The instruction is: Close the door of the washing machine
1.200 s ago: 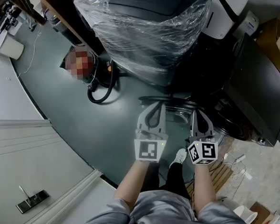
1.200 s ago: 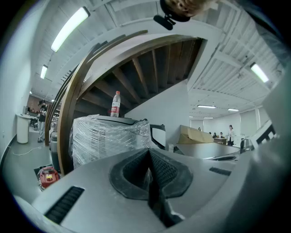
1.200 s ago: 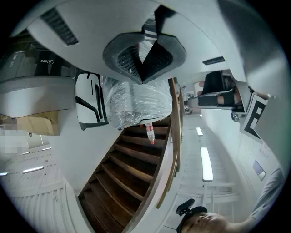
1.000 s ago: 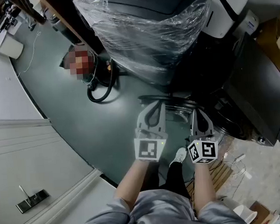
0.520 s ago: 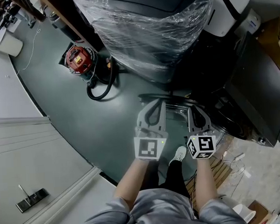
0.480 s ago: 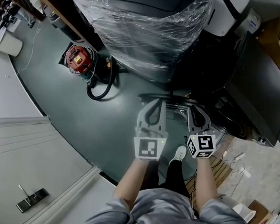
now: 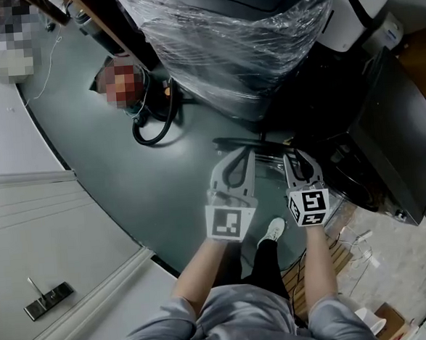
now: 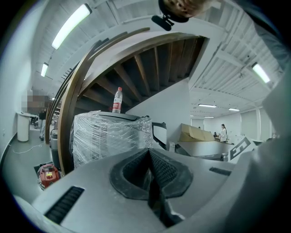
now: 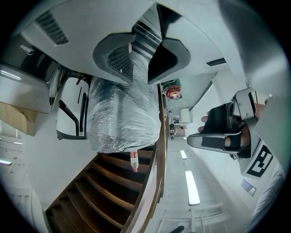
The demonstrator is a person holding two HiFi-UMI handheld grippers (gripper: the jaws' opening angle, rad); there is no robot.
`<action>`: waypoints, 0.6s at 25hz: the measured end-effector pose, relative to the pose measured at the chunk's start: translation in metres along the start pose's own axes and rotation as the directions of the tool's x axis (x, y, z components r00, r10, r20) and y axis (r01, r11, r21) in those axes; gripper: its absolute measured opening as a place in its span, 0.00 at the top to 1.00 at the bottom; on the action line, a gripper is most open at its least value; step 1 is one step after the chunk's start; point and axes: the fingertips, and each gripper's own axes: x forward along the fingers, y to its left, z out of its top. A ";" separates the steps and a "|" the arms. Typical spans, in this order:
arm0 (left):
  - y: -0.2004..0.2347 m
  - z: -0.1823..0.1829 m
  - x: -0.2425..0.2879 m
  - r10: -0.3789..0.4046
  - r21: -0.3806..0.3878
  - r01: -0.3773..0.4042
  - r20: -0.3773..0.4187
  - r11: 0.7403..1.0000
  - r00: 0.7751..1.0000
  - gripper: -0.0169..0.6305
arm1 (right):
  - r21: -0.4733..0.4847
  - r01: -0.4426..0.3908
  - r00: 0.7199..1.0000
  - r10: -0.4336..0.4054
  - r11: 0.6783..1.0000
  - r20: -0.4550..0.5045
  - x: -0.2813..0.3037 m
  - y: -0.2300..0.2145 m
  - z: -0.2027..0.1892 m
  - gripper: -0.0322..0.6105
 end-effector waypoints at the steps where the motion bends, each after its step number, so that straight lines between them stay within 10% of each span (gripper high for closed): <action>1: 0.001 -0.001 0.000 0.000 0.002 0.000 -0.004 1.000 1.000 0.98 | -0.007 -0.004 1.000 0.003 1.000 -0.007 0.004 -0.001 -0.002 0.83; 15: 0.004 -0.011 0.007 -0.029 0.024 0.030 -0.013 0.999 0.999 0.98 | -0.023 -0.049 0.988 0.045 0.999 -0.149 0.065 -0.001 -0.059 0.77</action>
